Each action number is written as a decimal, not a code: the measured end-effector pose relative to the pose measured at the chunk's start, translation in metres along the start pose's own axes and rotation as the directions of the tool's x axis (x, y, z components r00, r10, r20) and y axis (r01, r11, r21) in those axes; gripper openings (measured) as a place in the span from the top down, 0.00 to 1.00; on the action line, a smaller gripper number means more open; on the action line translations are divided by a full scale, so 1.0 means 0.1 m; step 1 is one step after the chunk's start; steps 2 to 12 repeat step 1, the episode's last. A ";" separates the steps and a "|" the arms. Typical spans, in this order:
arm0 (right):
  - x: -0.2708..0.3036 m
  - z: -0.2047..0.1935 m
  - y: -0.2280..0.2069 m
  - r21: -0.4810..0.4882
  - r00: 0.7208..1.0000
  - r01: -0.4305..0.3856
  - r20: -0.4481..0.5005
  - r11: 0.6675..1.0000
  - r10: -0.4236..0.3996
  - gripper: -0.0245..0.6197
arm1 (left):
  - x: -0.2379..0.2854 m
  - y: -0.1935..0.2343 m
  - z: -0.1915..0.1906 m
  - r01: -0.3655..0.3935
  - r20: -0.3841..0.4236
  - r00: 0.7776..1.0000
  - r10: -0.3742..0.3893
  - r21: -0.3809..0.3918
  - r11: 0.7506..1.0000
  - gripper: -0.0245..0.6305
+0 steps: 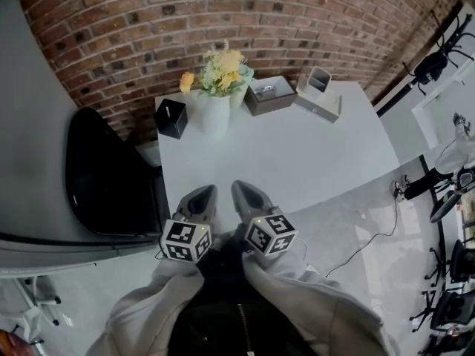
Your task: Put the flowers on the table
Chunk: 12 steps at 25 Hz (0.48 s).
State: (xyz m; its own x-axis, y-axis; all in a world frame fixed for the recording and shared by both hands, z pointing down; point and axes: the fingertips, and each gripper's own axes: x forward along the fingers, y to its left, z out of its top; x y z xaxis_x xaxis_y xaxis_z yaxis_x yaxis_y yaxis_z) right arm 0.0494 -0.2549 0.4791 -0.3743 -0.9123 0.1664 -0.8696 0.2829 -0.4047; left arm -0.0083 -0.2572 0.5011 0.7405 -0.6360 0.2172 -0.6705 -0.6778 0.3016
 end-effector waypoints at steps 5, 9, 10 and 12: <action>0.02 -0.01 0.01 0.000 1.000 0.000 -0.003 1.000 0.000 0.96 | 0.00 0.02 0.01 -0.001 0.001 1.000 0.001 0.001 1.000 0.96; 0.02 -0.01 0.01 0.000 1.000 0.000 -0.003 1.000 0.000 0.96 | 0.00 0.02 0.01 -0.001 0.001 1.000 0.001 0.001 1.000 0.96; 0.02 -0.01 0.01 0.000 1.000 0.000 -0.003 1.000 0.000 0.96 | 0.00 0.02 0.01 -0.001 0.001 1.000 0.001 0.001 1.000 0.96; 0.02 -0.01 0.01 0.000 1.000 0.000 -0.003 1.000 0.000 0.96 | 0.00 0.02 0.01 -0.001 0.001 1.000 0.001 0.001 1.000 0.96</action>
